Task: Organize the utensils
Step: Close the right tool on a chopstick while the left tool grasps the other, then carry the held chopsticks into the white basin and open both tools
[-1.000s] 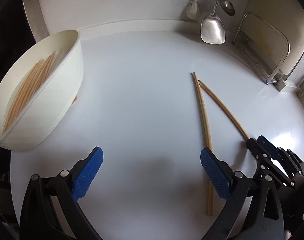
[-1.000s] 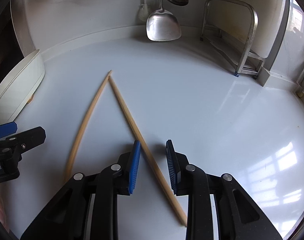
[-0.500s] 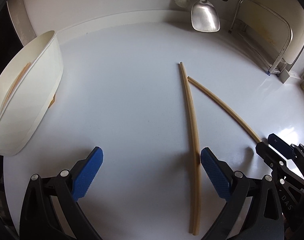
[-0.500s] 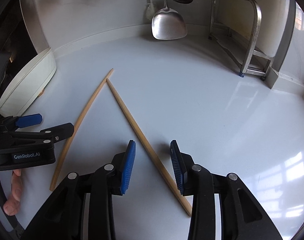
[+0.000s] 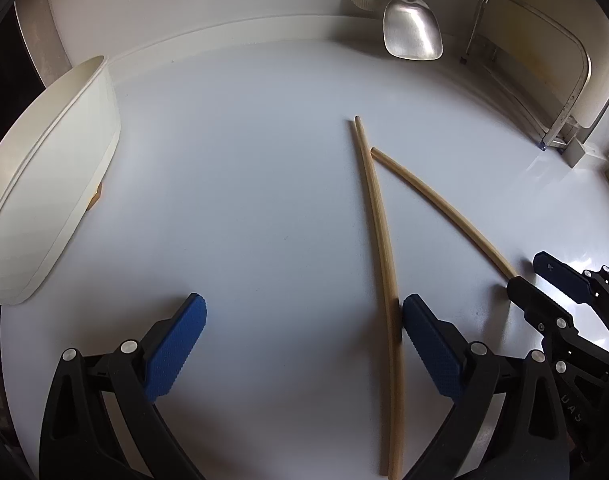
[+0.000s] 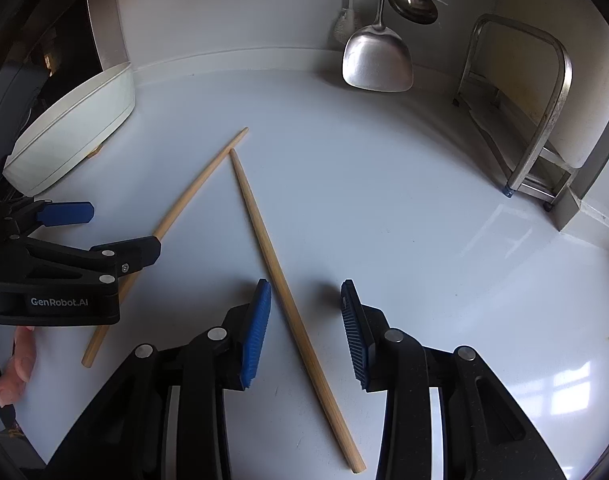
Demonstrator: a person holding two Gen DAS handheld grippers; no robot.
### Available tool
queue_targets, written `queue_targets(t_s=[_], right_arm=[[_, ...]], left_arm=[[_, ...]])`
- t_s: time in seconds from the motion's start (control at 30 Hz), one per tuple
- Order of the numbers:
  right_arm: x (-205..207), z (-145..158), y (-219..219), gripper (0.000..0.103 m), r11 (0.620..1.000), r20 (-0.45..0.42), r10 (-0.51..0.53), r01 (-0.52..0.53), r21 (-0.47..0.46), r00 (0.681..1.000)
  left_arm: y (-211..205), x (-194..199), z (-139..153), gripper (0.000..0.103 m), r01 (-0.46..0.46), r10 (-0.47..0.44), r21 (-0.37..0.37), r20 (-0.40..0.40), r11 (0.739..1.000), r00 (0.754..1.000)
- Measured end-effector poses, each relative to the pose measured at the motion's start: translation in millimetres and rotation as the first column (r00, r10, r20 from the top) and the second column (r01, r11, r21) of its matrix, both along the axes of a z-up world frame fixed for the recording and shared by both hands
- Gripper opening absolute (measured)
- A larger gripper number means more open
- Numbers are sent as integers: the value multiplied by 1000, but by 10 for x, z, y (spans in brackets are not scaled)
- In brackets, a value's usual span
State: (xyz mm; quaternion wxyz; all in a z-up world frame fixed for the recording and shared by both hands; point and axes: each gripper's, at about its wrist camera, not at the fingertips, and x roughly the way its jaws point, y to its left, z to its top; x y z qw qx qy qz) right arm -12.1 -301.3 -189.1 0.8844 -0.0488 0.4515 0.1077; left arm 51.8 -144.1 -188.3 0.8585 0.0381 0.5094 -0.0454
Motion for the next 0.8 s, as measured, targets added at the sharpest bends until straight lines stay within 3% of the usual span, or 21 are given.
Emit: queue_targets(t_s=[0.1,0.13,0.2,0.23,0.33,0.37,0.6,0.8], right_arm=[[14,2,23,30,1000,0,21,-21,-2,1000],[7,8,36,22,1000,1,28,-28,-4,1000],[-19,18,69,11,999,2,47,-47,-17,999],[-30,21,84,10,998,1,54,-54,-25,999],[-44,31,95,7,998,-5,61,-61,-18,998],[-50,33,91,7,998,-6,57,-57,-14,998],[-55,50,-38,6,994,-42,-15,19,104,999],[-138,217,-67,6,982,-48,-52,60,178,997]], left_arm=[[-2,-22,16,93,-3,3,1,10,1000,1000],[-5,-34,34,86,0,0,0,20,1000,1000],[-29,-33,76,67,1,-1,-4,24,1000,1000],[-33,-35,97,53,-5,5,-7,24,1000,1000],[-56,-44,115,28,2,-1,-9,30,1000,1000],[-76,-37,114,12,11,-11,-13,32,1000,999],[-80,-117,152,7,41,-41,-44,-9,998,999],[-10,-252,432,7,63,-63,-68,-5,996,998]])
